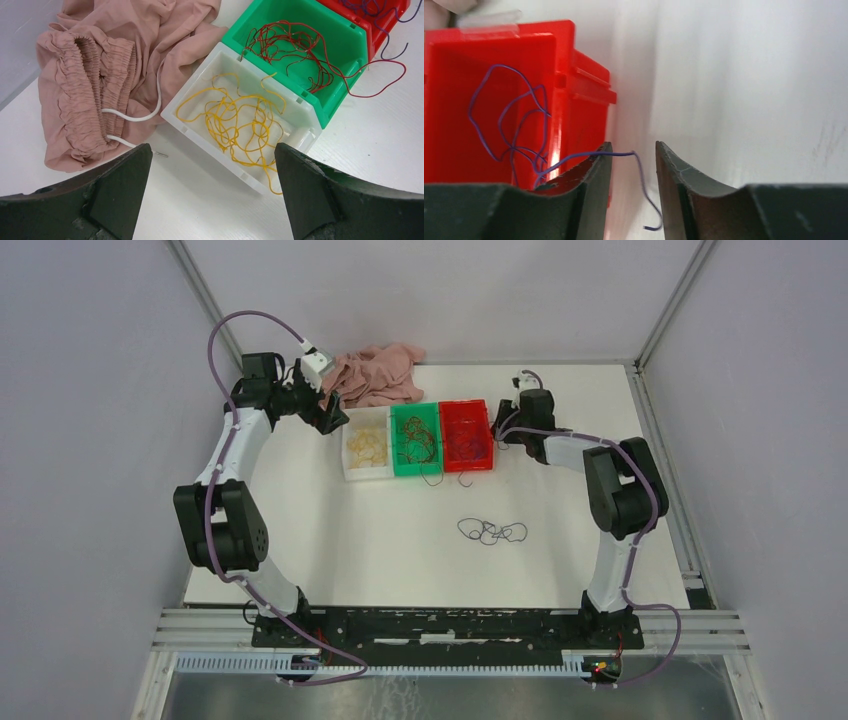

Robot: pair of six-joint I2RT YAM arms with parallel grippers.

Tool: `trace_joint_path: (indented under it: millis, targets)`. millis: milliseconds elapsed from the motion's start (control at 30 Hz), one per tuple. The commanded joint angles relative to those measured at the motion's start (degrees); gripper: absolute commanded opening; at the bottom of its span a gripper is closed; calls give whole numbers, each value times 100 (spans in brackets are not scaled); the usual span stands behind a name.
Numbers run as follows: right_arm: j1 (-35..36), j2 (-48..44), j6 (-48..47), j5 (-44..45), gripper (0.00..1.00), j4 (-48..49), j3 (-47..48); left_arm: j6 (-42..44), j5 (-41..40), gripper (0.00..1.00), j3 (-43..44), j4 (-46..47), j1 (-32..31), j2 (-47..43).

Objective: Untangle the cables
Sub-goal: Adjust the cable in the bin.

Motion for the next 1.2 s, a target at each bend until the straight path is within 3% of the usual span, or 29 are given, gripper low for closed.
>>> trace_joint_path:
  millis: [0, 300, 500, 733, 967, 1167]
  targets:
    - [110, 30, -78, -302, 40, 1409, -185, -128, 186, 100, 49, 49, 30, -192]
    - [193, -101, -231, -306, 1, 2177, -625, 127, 113, 100, -1, -125, 33, -283]
    - [195, -768, -416, 0, 0, 2200, -1036, 117, 157, 99, 25, -144, 38, -281]
    - [343, -1236, -933, 28, 0, 1443, -834, 121, 175, 99, -36, -137, 39, -320]
    - [648, -1224, -1194, 187, 0, 301, -140, 107, 225, 99, -46, -124, 39, -343]
    - [1019, -610, -1380, 574, 0, -905, 803, 97, 220, 99, -39, -129, 35, -349]
